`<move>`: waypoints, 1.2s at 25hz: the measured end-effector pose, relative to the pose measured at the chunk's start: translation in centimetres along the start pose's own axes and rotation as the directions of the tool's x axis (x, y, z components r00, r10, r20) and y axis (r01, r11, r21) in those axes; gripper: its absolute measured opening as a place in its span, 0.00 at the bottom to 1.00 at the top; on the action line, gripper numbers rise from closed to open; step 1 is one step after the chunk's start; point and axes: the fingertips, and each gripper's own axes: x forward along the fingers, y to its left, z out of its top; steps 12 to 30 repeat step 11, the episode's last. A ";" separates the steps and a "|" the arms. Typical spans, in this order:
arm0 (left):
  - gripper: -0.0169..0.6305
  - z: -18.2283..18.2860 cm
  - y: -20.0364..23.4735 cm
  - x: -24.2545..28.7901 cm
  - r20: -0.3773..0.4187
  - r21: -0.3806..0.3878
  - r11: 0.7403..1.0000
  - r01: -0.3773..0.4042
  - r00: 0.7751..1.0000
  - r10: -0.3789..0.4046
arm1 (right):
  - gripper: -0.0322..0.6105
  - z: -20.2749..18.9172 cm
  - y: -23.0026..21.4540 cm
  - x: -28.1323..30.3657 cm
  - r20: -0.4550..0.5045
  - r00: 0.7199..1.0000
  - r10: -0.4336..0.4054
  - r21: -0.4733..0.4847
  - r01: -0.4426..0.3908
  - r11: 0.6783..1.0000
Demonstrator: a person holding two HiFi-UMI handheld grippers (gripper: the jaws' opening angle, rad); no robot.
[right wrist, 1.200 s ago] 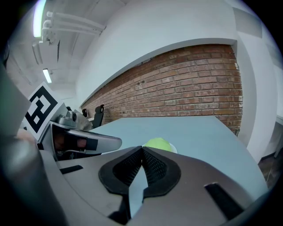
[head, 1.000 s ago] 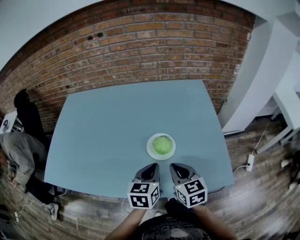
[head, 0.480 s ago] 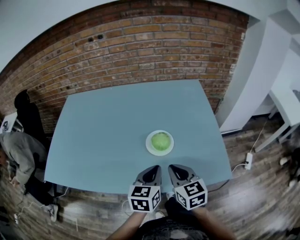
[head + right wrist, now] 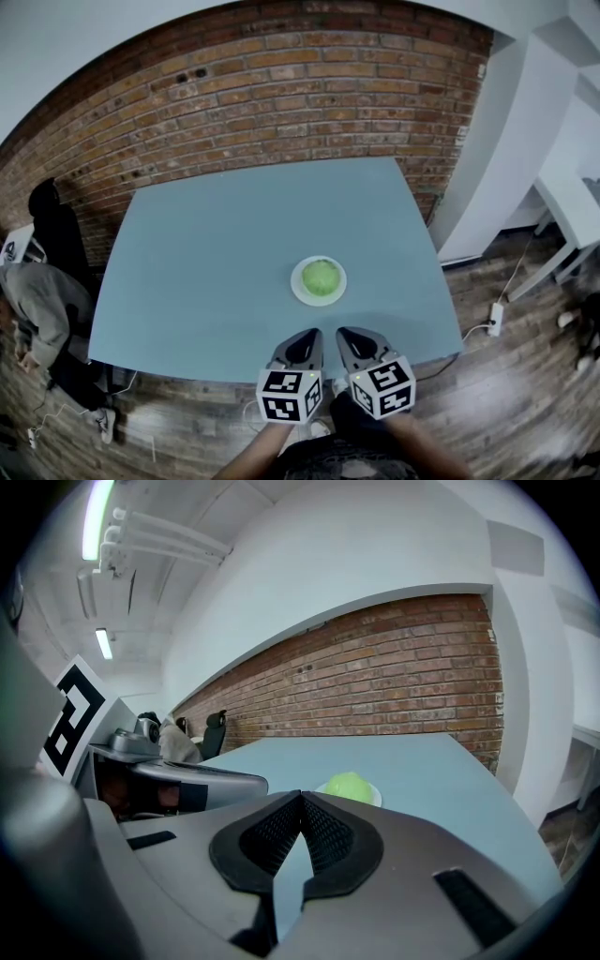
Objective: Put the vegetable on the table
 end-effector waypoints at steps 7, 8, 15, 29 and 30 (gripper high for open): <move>0.03 -0.3 -0.7 0.1 -0.005 0.001 1.000 0.010 1.000 -0.010 | 0.06 -0.2 -0.3 -0.4 0.000 1.000 -0.006 0.003 0.006 1.000; 0.03 -0.4 -0.8 0.1 -0.006 0.001 1.000 0.011 1.000 -0.011 | 0.06 -0.2 -0.4 -0.5 0.001 1.000 -0.006 0.003 0.006 1.000; 0.03 -0.4 -1.1 0.2 -0.008 0.001 1.000 0.012 1.000 -0.012 | 0.06 -0.3 -0.5 -0.6 0.000 1.000 -0.005 0.000 0.005 1.000; 0.03 -0.4 -1.1 0.2 -0.008 0.001 1.000 0.012 1.000 -0.012 | 0.06 -0.3 -0.5 -0.6 0.000 1.000 -0.005 0.000 0.005 1.000; 0.03 -0.4 -1.1 0.2 -0.008 0.001 1.000 0.012 1.000 -0.012 | 0.06 -0.3 -0.5 -0.6 0.000 1.000 -0.005 0.000 0.005 1.000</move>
